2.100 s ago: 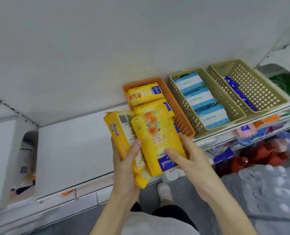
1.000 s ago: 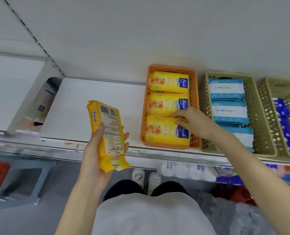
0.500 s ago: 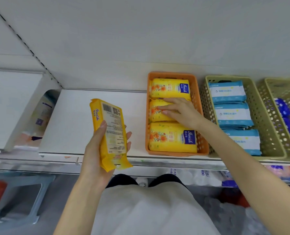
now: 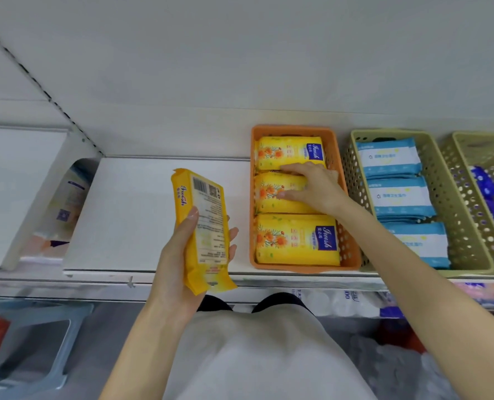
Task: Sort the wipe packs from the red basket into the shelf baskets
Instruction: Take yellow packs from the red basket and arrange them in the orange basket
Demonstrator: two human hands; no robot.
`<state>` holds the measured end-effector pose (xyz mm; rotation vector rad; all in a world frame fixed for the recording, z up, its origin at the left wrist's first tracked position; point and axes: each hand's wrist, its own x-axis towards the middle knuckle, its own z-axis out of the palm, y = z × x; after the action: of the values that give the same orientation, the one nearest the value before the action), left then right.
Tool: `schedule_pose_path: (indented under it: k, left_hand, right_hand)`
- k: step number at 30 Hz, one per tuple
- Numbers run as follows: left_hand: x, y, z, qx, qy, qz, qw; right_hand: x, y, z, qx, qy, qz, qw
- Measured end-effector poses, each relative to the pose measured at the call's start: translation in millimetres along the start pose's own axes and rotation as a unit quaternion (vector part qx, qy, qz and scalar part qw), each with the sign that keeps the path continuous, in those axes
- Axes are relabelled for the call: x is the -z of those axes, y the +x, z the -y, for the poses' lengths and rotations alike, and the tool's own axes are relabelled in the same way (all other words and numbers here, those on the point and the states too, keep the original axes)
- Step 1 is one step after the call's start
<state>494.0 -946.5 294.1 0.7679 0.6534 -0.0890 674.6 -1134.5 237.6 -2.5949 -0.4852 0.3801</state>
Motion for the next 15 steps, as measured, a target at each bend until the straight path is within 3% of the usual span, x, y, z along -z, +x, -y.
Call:
schedule_pose_path:
  k: [6,15]
  left_hand:
    - [-0.2,3.7,3.0,0.014,-0.002,-0.003,1.0]
    - [0.3,9.5,3.2,0.025,-0.002,0.005,1.0]
  right_hand:
    - [3.8,8.0,4.5,-0.028,0.121,-0.056,0.991]
    - [6.9,19.0,7.7,-0.01,0.11,-0.073,0.991]
